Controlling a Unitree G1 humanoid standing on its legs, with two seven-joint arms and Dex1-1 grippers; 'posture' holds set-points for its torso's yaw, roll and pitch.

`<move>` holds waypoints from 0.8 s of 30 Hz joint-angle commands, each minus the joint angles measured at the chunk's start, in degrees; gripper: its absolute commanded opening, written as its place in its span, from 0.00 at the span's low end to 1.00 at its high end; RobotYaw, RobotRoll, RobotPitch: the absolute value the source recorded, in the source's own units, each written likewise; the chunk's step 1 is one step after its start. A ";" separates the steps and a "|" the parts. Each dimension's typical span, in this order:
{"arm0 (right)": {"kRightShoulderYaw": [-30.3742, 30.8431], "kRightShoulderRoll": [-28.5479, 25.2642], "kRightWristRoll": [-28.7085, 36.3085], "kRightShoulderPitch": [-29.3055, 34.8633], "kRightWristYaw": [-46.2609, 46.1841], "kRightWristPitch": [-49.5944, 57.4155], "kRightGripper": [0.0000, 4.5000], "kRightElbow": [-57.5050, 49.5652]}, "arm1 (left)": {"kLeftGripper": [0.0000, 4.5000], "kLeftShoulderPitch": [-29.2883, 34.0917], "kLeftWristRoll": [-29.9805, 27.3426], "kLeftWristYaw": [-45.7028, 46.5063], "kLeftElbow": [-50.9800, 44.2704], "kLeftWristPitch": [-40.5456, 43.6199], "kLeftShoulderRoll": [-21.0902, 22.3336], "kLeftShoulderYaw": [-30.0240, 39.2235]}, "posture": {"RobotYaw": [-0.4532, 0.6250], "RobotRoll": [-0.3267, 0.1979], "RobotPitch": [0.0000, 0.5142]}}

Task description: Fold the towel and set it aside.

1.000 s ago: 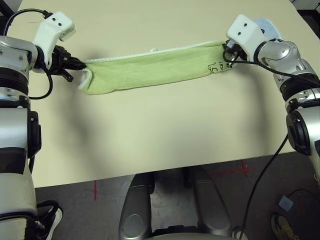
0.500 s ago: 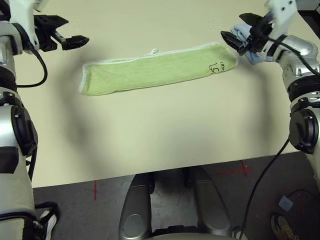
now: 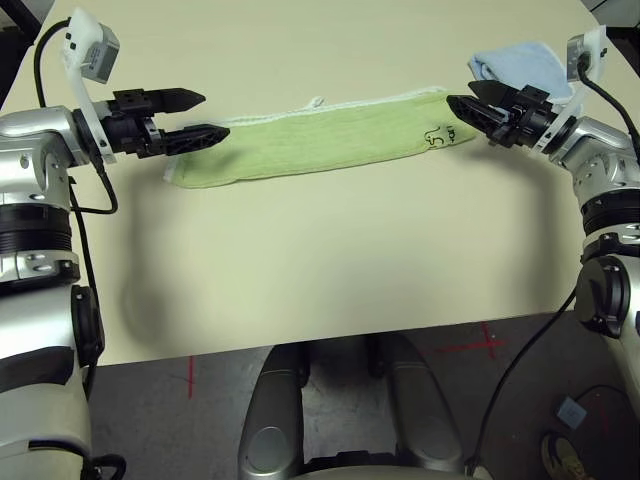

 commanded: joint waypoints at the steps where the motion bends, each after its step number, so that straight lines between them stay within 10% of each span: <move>1: -0.57 -0.07 0.99 1.92 -1.02 0.73 0.99 -1.41 | 0.99 2.92 -1.43 -2.10 -0.94 -7.84 -1.67 0.34 | 0.43 0.62 0.67; 24: -16.05 -3.56 21.22 8.55 -27.95 57.01 0.99 -25.19 | 0.99 2.53 0.93 -11.90 7.37 -18.52 -0.58 -4.46 | 0.40 0.62 0.70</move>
